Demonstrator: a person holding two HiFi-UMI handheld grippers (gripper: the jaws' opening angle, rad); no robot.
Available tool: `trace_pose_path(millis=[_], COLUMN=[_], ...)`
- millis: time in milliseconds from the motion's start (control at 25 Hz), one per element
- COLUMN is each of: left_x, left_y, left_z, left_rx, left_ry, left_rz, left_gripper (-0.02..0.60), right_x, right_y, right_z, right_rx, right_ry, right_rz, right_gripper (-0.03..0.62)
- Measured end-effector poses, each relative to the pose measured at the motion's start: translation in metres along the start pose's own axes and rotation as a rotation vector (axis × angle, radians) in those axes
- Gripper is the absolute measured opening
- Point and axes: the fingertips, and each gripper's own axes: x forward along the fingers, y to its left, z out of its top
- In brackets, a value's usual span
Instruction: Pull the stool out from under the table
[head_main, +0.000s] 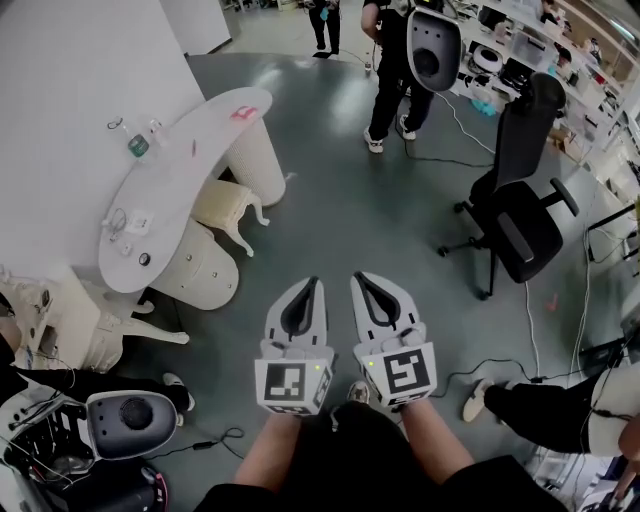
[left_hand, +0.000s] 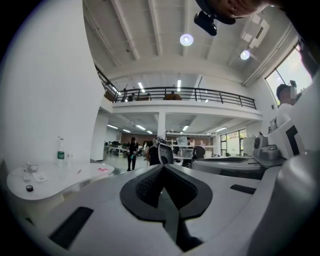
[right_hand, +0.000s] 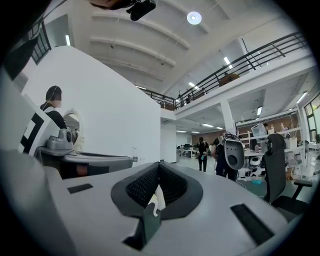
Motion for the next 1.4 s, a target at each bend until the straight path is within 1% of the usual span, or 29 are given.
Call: trace_pose_path(millis=[80,200,320,480,680,760,920,1040,1200,1280,1400], left_x=[0.002,0.006,0.013,0.033,0.084,0.106,0.141,0.164,0.185,0.194,0.2], left_y=[-0.004,-0.002,0.01,0.03,0.063,0.072,0.097,0.124,0.149,0.161,0.188], left_z=[-0.006,-0.018,-0.024,-0.03,-0.03,-0.024,-0.018,-0.016,-0.01,-0.007,-0.011], left_rx=[-0.006,-0.007,-0.014,-0.024,-0.029,-0.039,-0.031,-0.043,-0.048,-0.061,-0.085], left_ry=[0.005,0.035,0.05,0.064,0.04,0.025,0.029,0.026,0.007,-0.016,-0.007], left_rz=[0.011,0.033,0.053,0.069,0.052,0.038,0.001,-0.007,-0.006,0.004,0.025], left_gripper=[0.005,0.005,0.005,0.005,0.005,0.005,0.005,0.005,0.005,0.005,0.005], right_x=[-0.001,0.004,0.016,0.042,0.097,0.117,0.16,0.194,0.228,0.243,0.266], right_y=[-0.004,-0.005,-0.001,-0.007,-0.026,-0.035,-0.047,-0.045,-0.04,-0.037,-0.029], right_z=[-0.006,-0.019,-0.03,-0.04,-0.046,-0.043,-0.033,-0.032,-0.032,-0.033,-0.034], right_rx=[0.009,0.057,0.085,0.105,0.091,0.073,0.058,0.046,0.025,0.006,-0.017], right_ry=[0.008,0.041,0.065,0.085,0.097,0.11,0.106,0.114,0.136,0.145,0.17], right_rz=[0.018,0.046,0.076,0.083,0.074,0.068,0.052,0.055,0.086,0.099,0.123], right_gripper=[0.005,0.005,0.005,0.005,0.005,0.005,0.005,0.005,0.005,0.005,0.005])
